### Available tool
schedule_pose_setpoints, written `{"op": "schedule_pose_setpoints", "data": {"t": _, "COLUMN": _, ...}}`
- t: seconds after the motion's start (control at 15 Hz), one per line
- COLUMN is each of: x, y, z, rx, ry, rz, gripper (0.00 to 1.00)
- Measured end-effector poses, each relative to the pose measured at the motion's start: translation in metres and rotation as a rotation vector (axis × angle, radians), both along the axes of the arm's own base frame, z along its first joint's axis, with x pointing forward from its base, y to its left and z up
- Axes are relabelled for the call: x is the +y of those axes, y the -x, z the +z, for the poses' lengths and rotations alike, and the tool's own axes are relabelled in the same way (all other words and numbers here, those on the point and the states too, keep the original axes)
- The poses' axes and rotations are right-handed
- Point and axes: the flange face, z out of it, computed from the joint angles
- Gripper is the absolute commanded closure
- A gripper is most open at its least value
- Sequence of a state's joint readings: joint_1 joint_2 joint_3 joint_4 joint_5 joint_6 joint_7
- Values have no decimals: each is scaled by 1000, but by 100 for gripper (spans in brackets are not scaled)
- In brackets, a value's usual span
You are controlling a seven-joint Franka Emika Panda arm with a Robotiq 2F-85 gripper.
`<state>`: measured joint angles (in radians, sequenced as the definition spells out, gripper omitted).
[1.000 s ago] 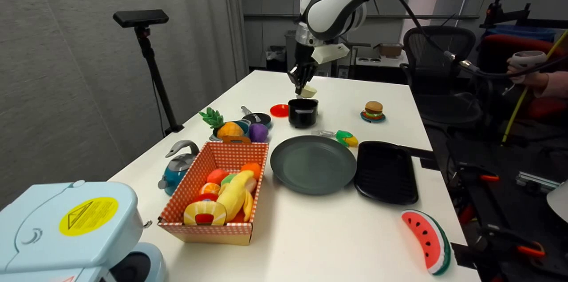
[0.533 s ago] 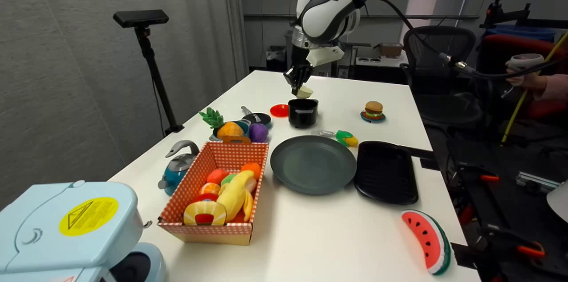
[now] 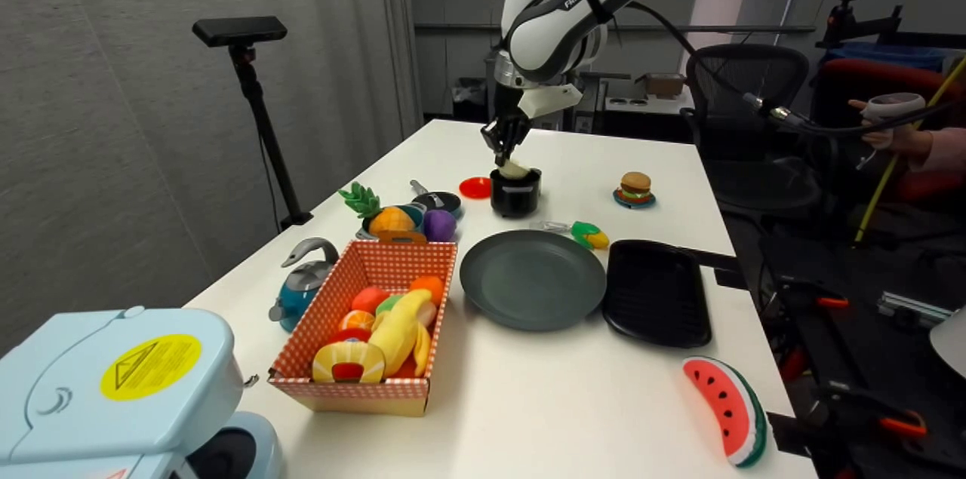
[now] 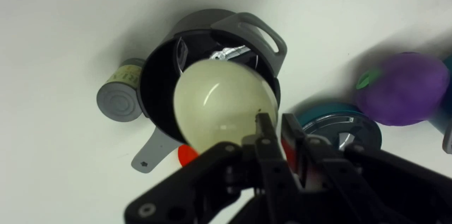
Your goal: Put the white bowl in the black pot then place the plate over the pot
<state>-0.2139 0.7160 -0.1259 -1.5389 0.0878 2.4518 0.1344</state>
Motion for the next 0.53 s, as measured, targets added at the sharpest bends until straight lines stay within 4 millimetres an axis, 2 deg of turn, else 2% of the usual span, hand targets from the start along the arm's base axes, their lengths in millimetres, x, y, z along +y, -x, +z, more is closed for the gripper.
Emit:
{"op": "schedule_pose_setpoints", "data": {"t": 0.33, "x": 1, "y": -1, "z": -3, "rx": 30, "ry": -11, "rz": 1, "gripper": 16}}
{"op": "schedule_pose_setpoints", "data": {"t": 0.47, "x": 1, "y": 0, "z": -3, "rx": 34, "ry": -13, "rz": 1, "gripper": 2}}
{"op": "schedule_pose_setpoints", "data": {"t": 0.53, "x": 1, "y": 0, "z": -3, "rx": 34, "ry": -13, "rz": 1, "gripper": 0}}
